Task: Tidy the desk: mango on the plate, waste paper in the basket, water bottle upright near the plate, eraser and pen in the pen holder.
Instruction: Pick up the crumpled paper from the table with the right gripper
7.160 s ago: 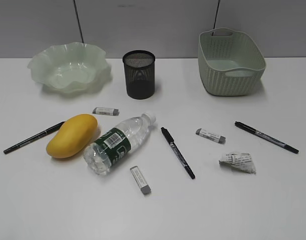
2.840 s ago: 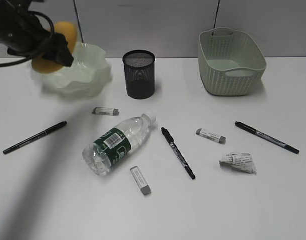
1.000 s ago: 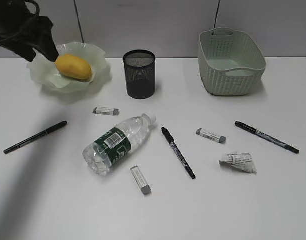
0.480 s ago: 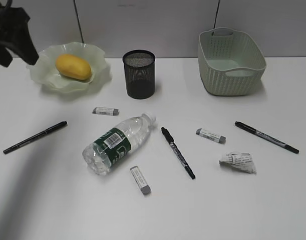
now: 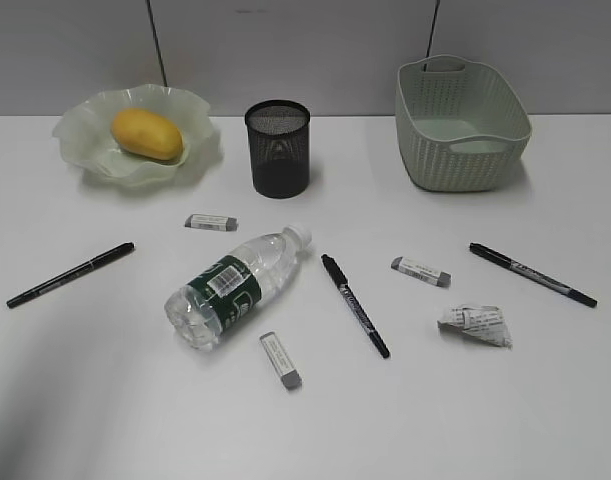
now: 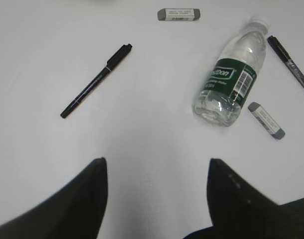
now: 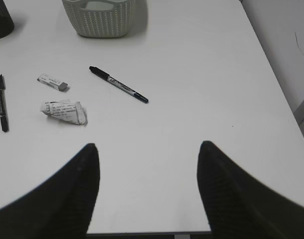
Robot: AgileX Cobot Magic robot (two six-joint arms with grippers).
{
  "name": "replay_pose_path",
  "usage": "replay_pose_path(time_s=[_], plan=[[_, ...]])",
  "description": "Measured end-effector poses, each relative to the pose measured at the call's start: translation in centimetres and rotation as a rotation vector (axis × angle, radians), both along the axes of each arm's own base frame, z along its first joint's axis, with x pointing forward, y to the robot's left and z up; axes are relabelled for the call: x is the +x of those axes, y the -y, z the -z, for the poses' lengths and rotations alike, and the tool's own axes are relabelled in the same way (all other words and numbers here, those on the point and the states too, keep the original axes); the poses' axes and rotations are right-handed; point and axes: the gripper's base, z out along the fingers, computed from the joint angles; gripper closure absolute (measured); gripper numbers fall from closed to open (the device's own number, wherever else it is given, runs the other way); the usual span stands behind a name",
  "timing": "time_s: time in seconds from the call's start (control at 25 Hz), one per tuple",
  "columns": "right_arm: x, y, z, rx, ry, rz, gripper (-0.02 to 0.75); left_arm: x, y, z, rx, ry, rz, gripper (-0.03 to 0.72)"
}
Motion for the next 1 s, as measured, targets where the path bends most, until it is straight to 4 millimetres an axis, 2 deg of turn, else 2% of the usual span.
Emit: replay_pose_path(time_s=[0.4,0.6,0.84,1.0], plan=[[0.0,0.0,0.0,0.000,0.000,0.000,0.244,-11.2,-1.5,1.7,-0.029,0.223,-0.005,0.221],[0.0,0.0,0.0,0.000,0.000,0.000,0.244,-15.9,-2.1,1.0,-0.046,0.377,0.010,0.222],[0.1,0.0,0.0,0.000,-0.007,0.000,0.244,-19.3,-3.0,0.9,0.010,0.512,0.000,0.222],[1.6,-0.1,-0.4,0.000,-0.074,-0.002,0.244,-20.6,-3.4,1.0,0.028,0.561,-0.011,0.222]])
